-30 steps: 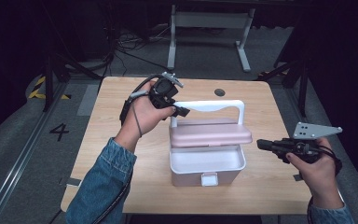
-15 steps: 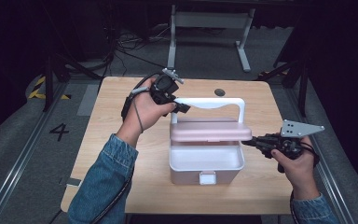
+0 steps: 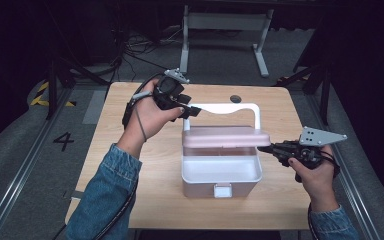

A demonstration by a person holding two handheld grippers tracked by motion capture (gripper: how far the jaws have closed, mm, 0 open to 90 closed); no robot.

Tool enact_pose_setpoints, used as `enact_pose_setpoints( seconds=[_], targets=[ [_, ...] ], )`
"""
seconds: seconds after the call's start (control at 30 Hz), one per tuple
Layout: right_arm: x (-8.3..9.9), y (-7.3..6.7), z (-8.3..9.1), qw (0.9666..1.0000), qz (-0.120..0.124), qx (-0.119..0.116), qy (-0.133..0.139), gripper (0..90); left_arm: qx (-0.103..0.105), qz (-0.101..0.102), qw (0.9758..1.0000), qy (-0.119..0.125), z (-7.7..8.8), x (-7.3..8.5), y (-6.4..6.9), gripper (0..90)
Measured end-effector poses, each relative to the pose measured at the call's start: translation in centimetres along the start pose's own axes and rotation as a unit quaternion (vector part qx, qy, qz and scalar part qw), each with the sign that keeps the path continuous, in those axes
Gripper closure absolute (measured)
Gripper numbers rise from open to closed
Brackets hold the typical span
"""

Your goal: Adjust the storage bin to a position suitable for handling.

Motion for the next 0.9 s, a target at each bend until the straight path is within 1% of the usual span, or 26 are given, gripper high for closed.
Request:
enact_pose_setpoints(
  seconds=[0.03,0.1,0.23,0.27,0.3,0.5,0.53,0.6,0.67,0.73,0.77,0.87,0.9],
  targets=[
    [0.0,0.0,0.0,1.0000,-0.001,-0.001,-0.001,90.0,-0.005,-0.006,1.0000,0.000,0.5,0.2,0.1,43.5],
    [0.0,0.0,0.0,1.0000,-0.003,0.000,-0.002,90.0,-0.009,-0.010,0.9999,0.002,1.2,0.5,0.2,42.6],
    [-0.2,0.1,0.0,1.0000,-0.007,0.003,-0.002,90.0,-0.012,-0.014,0.9998,0.004,2.4,1.5,0.5,41.1],
    [-0.2,0.1,0.0,1.0000,-0.006,0.003,-0.001,90.0,-0.012,-0.014,0.9998,0.000,2.7,1.7,0.6,40.9],
    [-0.2,0.1,0.0,1.0000,-0.007,0.004,-0.001,90.0,-0.012,-0.014,0.9998,0.002,3.0,2.1,0.6,40.9],
    [-0.4,0.5,-0.1,0.9999,-0.012,0.007,0.004,90.0,-0.012,-0.010,0.9997,0.018,4.3,3.9,0.8,40.7],
    [-0.5,0.6,-0.2,0.9999,-0.014,0.007,0.004,90.0,-0.016,-0.009,0.9995,0.025,4.6,4.3,0.8,40.5],
    [-0.5,0.7,-0.2,0.9998,-0.017,0.008,0.006,90.0,-0.020,-0.004,0.9994,0.028,5.0,5.1,0.8,40.1],
    [-0.6,0.9,-0.4,0.9998,-0.019,0.005,0.006,90.0,-0.021,-0.004,0.9991,0.035,5.1,5.8,0.9,40.1],
    [-0.6,1.0,-0.5,0.9996,-0.028,0.001,0.009,90.0,-0.018,-0.006,0.9992,0.036,5.0,6.5,1.2,40.0],
    [-0.7,1.1,-0.6,0.9995,-0.030,0.000,0.010,90.0,-0.015,-0.009,0.9991,0.037,4.9,6.8,1.3,40.1],
    [-0.8,1.2,-0.6,0.9993,-0.035,-0.001,0.012,90.0,-0.010,-0.007,0.9992,0.038,4.4,7.8,1.6,39.8],
    [-0.8,1.3,-0.7,0.9992,-0.038,-0.001,0.012,90.0,-0.009,-0.010,0.9992,0.038,4.2,8.1,1.6,39.6]
  ],
)
Point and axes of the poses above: each handheld gripper's, and its own axes: z roughly backward along the jaws, x roughly out of its underside, y roughly to its right, the point moved 3 cm from there along -z, roughly forward along the jaws, and after that the axes turned 11 degrees about z, right-handed, at the moved point
